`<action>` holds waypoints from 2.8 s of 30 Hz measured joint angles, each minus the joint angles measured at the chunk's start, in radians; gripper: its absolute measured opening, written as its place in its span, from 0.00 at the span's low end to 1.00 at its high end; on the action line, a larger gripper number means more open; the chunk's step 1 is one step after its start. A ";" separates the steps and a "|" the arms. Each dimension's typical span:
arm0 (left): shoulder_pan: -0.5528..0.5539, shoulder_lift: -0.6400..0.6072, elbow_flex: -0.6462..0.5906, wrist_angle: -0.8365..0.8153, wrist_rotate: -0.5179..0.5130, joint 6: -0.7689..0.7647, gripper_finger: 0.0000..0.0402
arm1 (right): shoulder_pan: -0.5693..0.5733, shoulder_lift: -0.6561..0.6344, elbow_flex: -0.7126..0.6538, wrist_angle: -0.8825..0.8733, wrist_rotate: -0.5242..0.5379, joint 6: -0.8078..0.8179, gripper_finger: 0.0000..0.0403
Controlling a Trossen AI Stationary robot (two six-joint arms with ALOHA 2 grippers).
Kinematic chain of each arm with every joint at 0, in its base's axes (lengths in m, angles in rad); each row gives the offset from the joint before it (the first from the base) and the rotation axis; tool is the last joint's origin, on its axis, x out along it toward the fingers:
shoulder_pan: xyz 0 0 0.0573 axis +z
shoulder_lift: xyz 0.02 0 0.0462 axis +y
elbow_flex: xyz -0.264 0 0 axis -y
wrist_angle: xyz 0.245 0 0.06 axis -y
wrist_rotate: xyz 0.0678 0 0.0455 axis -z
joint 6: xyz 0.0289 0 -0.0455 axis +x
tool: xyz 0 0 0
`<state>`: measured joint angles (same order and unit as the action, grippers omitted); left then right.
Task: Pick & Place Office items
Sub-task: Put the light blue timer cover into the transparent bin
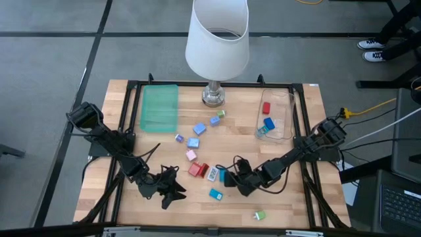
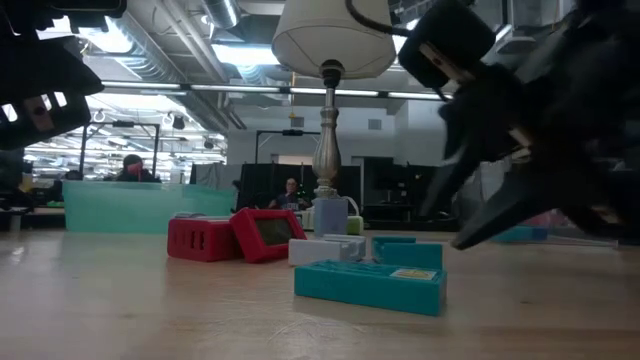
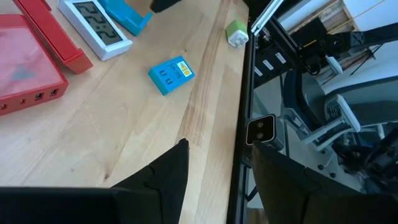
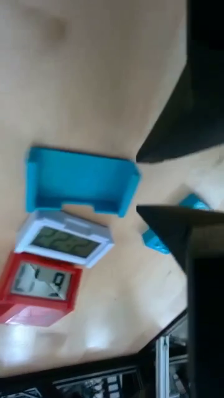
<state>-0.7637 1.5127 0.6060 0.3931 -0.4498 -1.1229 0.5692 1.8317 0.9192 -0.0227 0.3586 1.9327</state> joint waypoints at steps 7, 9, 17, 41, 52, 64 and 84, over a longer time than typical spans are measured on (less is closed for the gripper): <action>0.000 0.000 0.000 0.000 0.002 -0.016 0.42 | -0.062 0.000 0.000 0.000 -0.090 -0.258 0.63; 0.000 0.000 0.000 0.001 0.008 -0.019 0.42 | -0.077 0.000 0.000 0.000 -0.141 -0.329 0.67; 0.000 0.000 0.000 0.001 0.010 -0.031 0.42 | -0.122 -0.090 0.001 -0.040 -0.160 -0.575 0.59; 0.035 0.000 0.000 -0.001 0.004 -0.087 0.42 | -0.322 -0.195 0.002 -0.243 -0.198 -1.272 0.50; 0.082 0.001 0.001 -0.056 -0.003 -0.026 0.42 | -0.371 -0.195 0.002 -0.344 -0.115 -1.304 0.50; 0.147 0.001 0.001 -0.062 0.010 -0.018 0.42 | -0.446 -0.194 0.002 -0.313 -0.465 -1.467 0.50; 0.203 0.001 0.001 -0.056 0.061 0.021 0.42 | -0.377 0.007 0.206 -0.334 -0.404 -1.683 0.50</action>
<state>-0.5608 1.5135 0.6067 0.3368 -0.3890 -1.1018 0.1921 1.8387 1.1255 -0.3564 -0.0452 0.2494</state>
